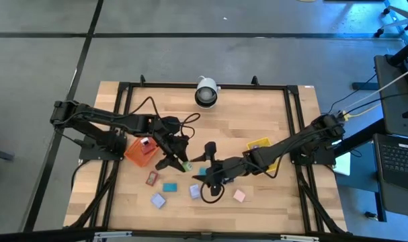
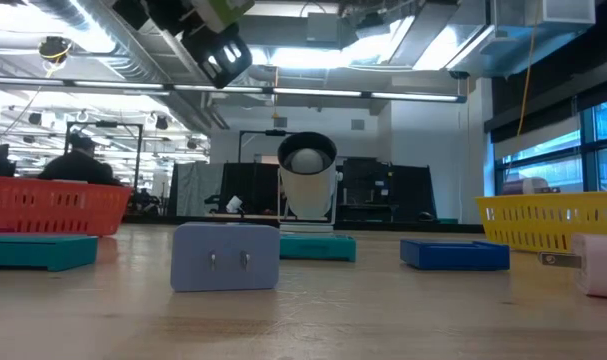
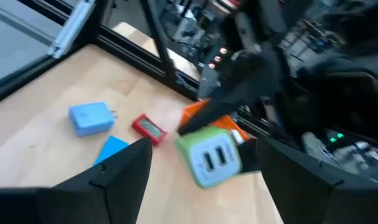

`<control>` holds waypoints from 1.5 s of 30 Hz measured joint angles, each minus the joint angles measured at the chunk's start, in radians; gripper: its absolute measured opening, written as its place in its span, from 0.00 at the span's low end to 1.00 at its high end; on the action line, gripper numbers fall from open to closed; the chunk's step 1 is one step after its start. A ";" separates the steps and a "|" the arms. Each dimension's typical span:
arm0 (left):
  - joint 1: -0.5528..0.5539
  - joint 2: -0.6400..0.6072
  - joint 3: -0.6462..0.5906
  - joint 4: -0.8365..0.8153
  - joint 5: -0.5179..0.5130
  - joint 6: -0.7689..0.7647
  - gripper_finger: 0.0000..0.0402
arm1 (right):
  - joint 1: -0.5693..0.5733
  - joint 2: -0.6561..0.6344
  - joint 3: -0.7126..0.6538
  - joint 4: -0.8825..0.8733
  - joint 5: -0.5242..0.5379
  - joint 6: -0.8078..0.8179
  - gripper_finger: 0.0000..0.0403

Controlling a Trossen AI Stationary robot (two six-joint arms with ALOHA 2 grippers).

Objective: Pick & Place Office items
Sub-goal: Put the green charger adapter into the yellow basket

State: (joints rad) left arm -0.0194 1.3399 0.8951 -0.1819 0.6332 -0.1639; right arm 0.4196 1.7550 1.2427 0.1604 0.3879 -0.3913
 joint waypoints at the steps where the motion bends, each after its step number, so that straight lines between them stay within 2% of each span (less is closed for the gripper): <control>1: -0.002 0.000 0.000 0.000 0.000 -0.010 0.36 | -0.002 0.011 0.010 0.001 -0.016 -0.001 0.71; 11: -0.030 0.000 0.000 0.003 0.040 -0.025 0.36 | -0.036 0.036 0.041 -0.005 -0.068 0.041 0.72; 16: -0.034 0.000 0.000 0.003 0.043 -0.020 0.36 | -0.056 0.036 0.041 -0.010 -0.150 0.091 0.71; 35: -0.031 0.002 -0.001 0.038 0.069 -0.014 0.36 | -0.063 0.094 0.045 0.085 -0.170 0.093 0.71; 39: -0.031 0.002 -0.001 0.056 0.090 -0.016 0.36 | -0.065 0.094 0.072 0.066 -0.169 0.084 0.66; 45: -0.031 0.001 -0.001 0.056 0.103 -0.024 0.36 | -0.069 0.094 0.072 0.050 -0.183 0.093 0.48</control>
State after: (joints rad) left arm -0.0502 1.3411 0.8944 -0.1256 0.7364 -0.1879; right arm 0.3505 1.8492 1.3148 0.2101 0.2048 -0.2985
